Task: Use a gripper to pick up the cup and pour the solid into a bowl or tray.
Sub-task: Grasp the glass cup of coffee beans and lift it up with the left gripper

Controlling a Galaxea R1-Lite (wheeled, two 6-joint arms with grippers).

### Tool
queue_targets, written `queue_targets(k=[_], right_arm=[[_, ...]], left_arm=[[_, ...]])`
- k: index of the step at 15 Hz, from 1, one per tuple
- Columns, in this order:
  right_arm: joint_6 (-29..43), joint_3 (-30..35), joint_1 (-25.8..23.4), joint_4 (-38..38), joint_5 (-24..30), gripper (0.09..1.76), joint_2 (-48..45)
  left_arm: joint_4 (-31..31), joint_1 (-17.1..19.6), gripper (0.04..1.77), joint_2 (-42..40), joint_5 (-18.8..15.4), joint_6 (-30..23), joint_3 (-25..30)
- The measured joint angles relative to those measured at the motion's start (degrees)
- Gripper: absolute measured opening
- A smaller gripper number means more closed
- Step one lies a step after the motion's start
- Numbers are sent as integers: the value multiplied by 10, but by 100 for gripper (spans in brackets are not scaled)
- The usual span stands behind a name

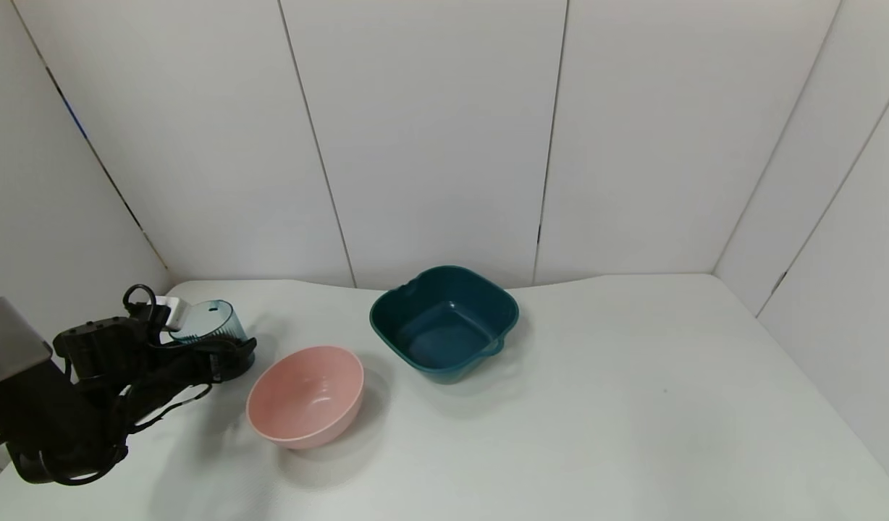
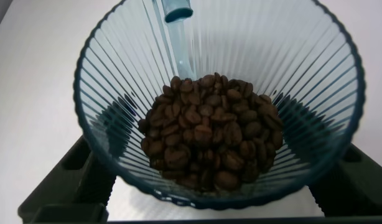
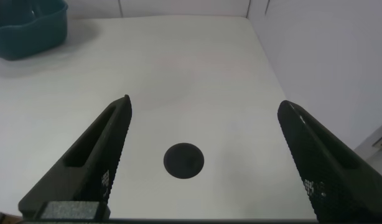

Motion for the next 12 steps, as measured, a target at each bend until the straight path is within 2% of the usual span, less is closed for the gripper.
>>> queue_targets(k=[10,12], right_arm=[[0,0,0,0,0,171,0],[0,0,0,0,0,171,0]], left_arm=[[-2,-4,172,22,-2,-13,-32],[-2,-4,140,22,-2,-12,-32]])
